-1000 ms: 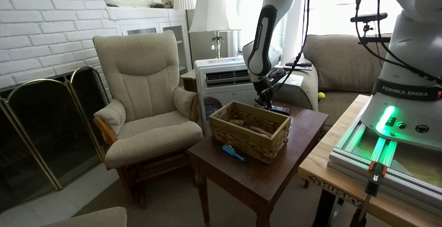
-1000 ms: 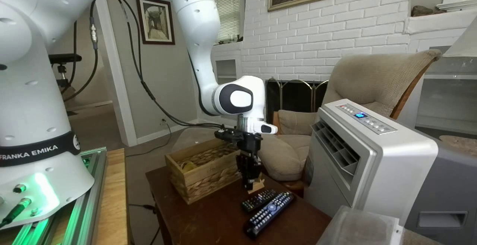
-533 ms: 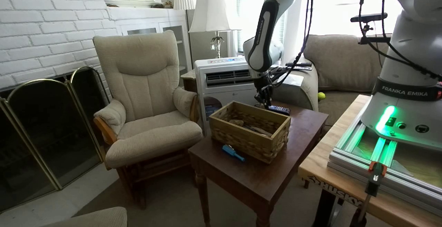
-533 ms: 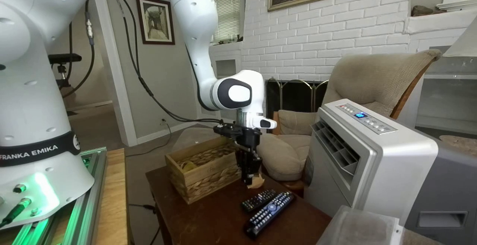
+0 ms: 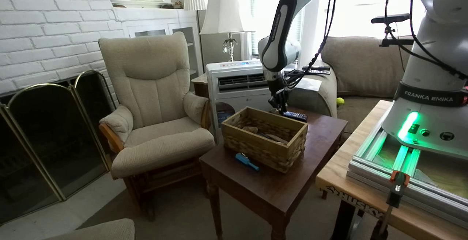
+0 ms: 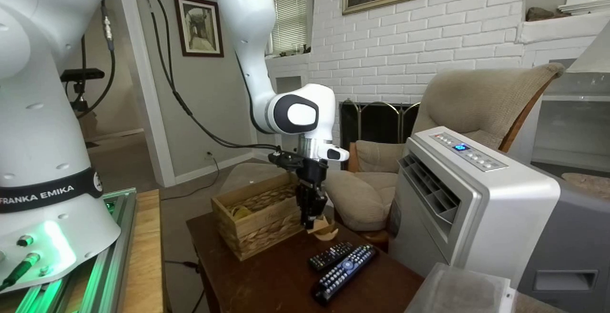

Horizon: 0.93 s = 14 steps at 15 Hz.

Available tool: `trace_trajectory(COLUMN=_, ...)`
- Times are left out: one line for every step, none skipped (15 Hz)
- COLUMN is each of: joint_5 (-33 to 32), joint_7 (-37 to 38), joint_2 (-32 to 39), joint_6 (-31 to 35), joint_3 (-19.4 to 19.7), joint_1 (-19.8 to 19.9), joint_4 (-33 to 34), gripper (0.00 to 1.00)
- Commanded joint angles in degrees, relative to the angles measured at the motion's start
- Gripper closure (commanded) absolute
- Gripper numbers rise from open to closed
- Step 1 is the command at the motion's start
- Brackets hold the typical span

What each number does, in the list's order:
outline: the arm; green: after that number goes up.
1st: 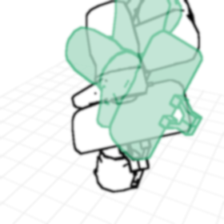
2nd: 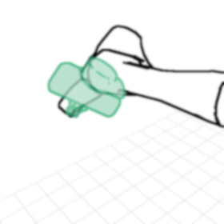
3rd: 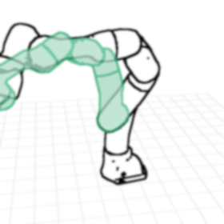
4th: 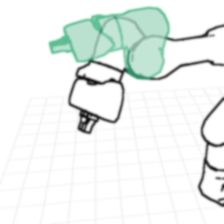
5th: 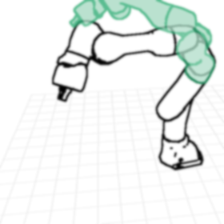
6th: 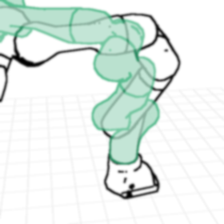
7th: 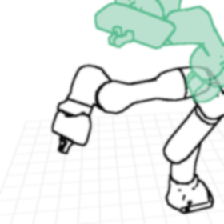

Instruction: Pile up the three brown objects on the table

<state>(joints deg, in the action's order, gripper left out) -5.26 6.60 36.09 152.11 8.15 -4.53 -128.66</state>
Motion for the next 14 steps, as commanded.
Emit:
trace_trajectory(joint_5=4.34, joint_7=-1.00, joint_2=-2.80, joint_6=-3.26, joint_3=-4.15, joint_1=3.91, joint_4=-1.25, gripper=0.94)
trace_trajectory(joint_5=5.67, joint_7=-0.80, joint_2=-2.98, joint_6=-3.73, joint_3=-4.99, joint_1=4.65, joint_4=-1.06, gripper=0.94)
trace_trajectory(joint_5=6.92, joint_7=-0.57, joint_2=-3.24, joint_6=-4.27, joint_3=-5.64, joint_1=5.25, joint_4=-0.99, gripper=0.94)
trace_trajectory(joint_5=8.27, joint_7=-0.60, joint_2=-3.33, joint_6=-4.53, joint_3=-6.31, joint_1=5.93, joint_4=-0.88, gripper=0.94)
trace_trajectory(joint_5=9.99, joint_7=-0.29, joint_2=-3.58, joint_6=-4.39, joint_3=-6.99, joint_1=6.60, joint_4=-0.89, gripper=0.94)
trace_trajectory(joint_5=11.51, joint_7=-0.20, joint_2=-3.65, joint_6=-4.03, joint_3=-7.59, joint_1=7.22, joint_4=-0.91, gripper=0.94)
trace_trajectory(joint_5=12.74, joint_7=0.18, joint_2=-3.78, joint_6=-3.52, joint_3=-7.90, joint_1=7.48, joint_4=-0.91, gripper=0.94)
trace_trajectory(joint_5=13.91, joint_7=0.21, joint_2=-3.86, joint_6=-3.25, joint_3=-8.24, joint_1=7.88, joint_4=-0.93, gripper=0.94)
trace_trajectory(joint_5=15.09, joint_7=0.59, joint_2=-4.04, joint_6=-2.84, joint_3=-8.46, joint_1=8.16, joint_4=-1.02, gripper=0.94)
trace_trajectory(joint_5=15.79, joint_7=1.52, joint_2=-4.05, joint_6=-2.45, joint_3=-8.21, joint_1=7.89, joint_4=-1.01, gripper=0.94)
trace_trajectory(joint_5=16.40, joint_7=2.87, joint_2=-3.97, joint_6=-2.28, joint_3=-7.77, joint_1=7.45, joint_4=-0.84, gripper=0.94)
trace_trajectory(joint_5=16.91, joint_7=3.90, joint_2=-3.92, joint_6=-2.55, joint_3=-7.43, joint_1=7.19, joint_4=-0.65, gripper=0.94)
trace_trajectory(joint_5=17.40, joint_7=5.14, joint_2=-3.70, joint_6=-2.58, joint_3=-7.21, joint_1=6.96, joint_4=-0.35, gripper=0.94)
trace_trajectory(joint_5=17.68, joint_7=6.30, joint_2=-3.65, joint_6=-2.74, joint_3=-6.98, joint_1=6.71, joint_4=-0.15, gripper=0.94)
